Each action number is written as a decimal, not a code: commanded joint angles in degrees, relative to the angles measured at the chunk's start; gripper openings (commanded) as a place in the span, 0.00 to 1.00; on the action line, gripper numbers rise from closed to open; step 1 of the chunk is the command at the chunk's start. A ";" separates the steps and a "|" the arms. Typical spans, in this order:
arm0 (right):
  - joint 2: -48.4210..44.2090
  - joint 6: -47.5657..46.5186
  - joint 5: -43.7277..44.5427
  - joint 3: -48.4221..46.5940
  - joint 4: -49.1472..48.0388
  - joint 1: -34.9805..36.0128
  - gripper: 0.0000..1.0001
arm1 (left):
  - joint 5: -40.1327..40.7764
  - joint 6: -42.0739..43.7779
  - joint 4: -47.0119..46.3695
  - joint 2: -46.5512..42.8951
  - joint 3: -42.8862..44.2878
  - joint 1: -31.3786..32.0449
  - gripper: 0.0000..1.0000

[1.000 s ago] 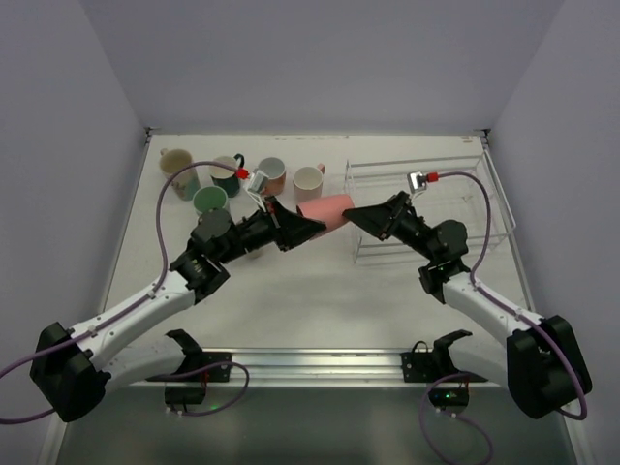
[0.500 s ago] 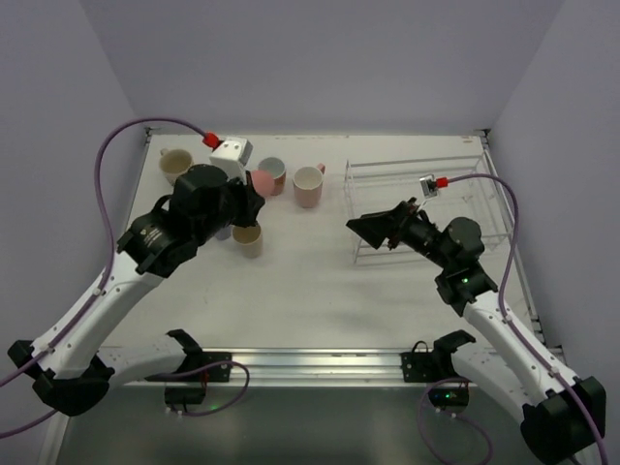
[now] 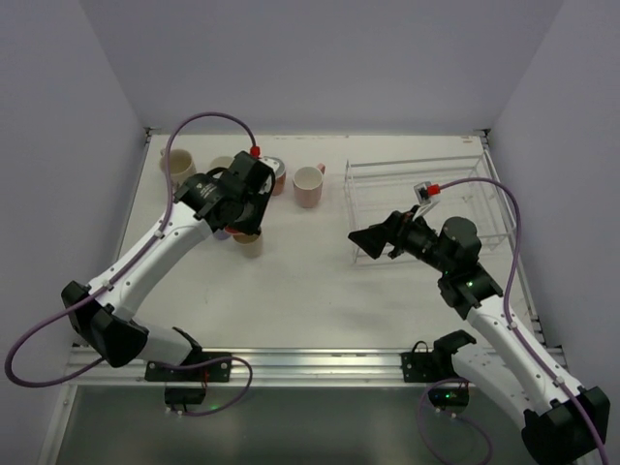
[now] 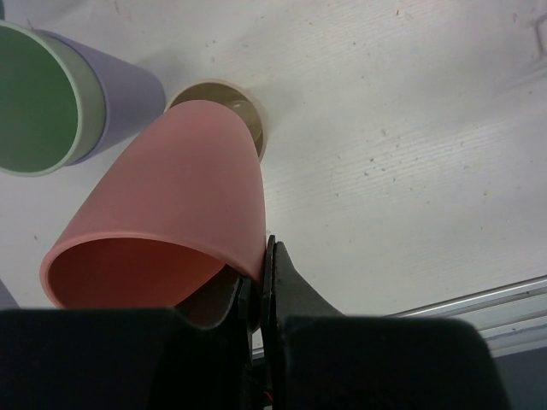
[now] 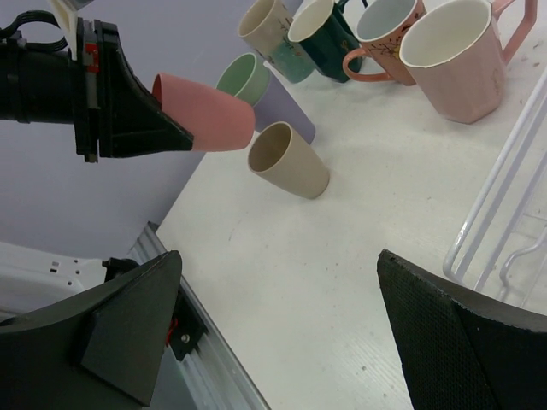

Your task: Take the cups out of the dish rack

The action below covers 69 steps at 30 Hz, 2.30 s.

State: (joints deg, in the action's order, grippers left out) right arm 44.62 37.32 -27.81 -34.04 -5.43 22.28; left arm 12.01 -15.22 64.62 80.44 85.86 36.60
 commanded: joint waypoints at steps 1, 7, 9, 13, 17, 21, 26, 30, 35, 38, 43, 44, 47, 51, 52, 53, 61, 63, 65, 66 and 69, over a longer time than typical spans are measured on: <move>-0.41 -1.73 0.66 0.03 -0.81 0.13 0.99 | -0.59 2.92 2.53 1.73 2.99 -0.83 0.00; -0.06 -1.72 0.48 0.55 -0.99 0.22 0.99 | -2.78 3.71 1.83 4.28 2.91 -1.44 0.00; -0.15 -1.64 0.74 0.56 -0.98 0.13 0.99 | -3.13 3.97 1.56 4.63 2.03 -2.06 0.00; -0.24 -1.73 0.65 0.73 -1.16 0.13 0.99 | -3.66 4.94 1.12 5.34 0.53 -3.20 0.00; 0.29 -1.55 0.65 0.82 -1.34 0.13 0.99 | -3.75 5.55 0.42 6.13 0.27 -3.82 0.00; 0.82 -1.46 0.48 0.82 -1.69 0.22 0.99 | -4.36 5.56 -0.11 6.57 -0.96 -3.90 0.00; 0.82 -1.29 0.30 0.99 -1.86 0.13 0.99 | -3.66 5.38 -1.34 7.18 -4.30 -3.82 0.00; 0.73 -1.29 0.48 1.17 -1.95 0.22 0.99 | -3.40 5.20 -1.95 7.80 -4.92 -3.90 0.00; 0.91 -1.02 0.04 1.35 -2.22 0.13 0.99 | -3.31 5.12 -2.83 8.41 -5.00 -3.82 0.02; 0.91 -1.11 0.13 1.43 -2.30 0.22 0.99 | -2.61 5.38 -3.45 9.29 -4.92 -3.82 0.10; 0.73 -1.02 0.21 1.52 -2.39 0.13 0.99 | -1.03 5.55 -4.06 11.57 -3.51 -3.99 0.21; 0.82 -1.11 0.22 1.52 -2.39 0.13 0.99 | -0.50 5.56 -4.06 11.84 -3.34 -4.08 0.23; 0.73 -1.11 0.13 1.61 -2.39 0.13 0.99 | 0.82 5.20 -4.15 12.72 -3.16 -4.08 0.32; 0.64 -1.11 0.13 1.61 -2.48 0.13 0.99 | 1.96 5.03 -5.03 12.63 -3.25 -4.08 0.42; 0.56 -1.11 0.21 1.70 -2.48 0.13 0.99 | 2.31 4.94 -5.29 12.46 -3.16 -4.08 0.44; 0.55 -1.11 0.22 1.70 -2.48 0.13 0.99 | 2.49 4.94 -5.47 12.37 -3.07 -4.17 0.45; 0.56 -1.37 0.74 1.52 -2.48 0.13 0.99 | 6.79 3.71 -5.20 10.18 1.32 -4.17 0.96; 0.29 -1.55 1.00 1.44 -2.39 0.22 0.99 | 7.76 3.71 -5.64 8.86 3.50 -4.17 1.00; -0.32 -2.07 1.53 1.26 -1.87 0.22 0.99 | 8.99 3.45 -5.73 8.15 5.36 -4.17 1.00; -0.59 -2.34 2.06 0.91 -1.34 0.13 0.99 | 9.43 3.36 -6.26 7.11 7.11 -4.17 1.00; -2.43 -3.13 3.82 -0.50 0.94 0.13 0.99 | 12.93 2.83 -9.32 3.50 9.49 -4.17 1.00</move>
State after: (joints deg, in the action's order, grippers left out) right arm 44.38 36.05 -26.48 -32.45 -5.02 22.28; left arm 19.62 -11.44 59.90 90.08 90.50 32.86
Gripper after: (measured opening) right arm 0.990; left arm 0.997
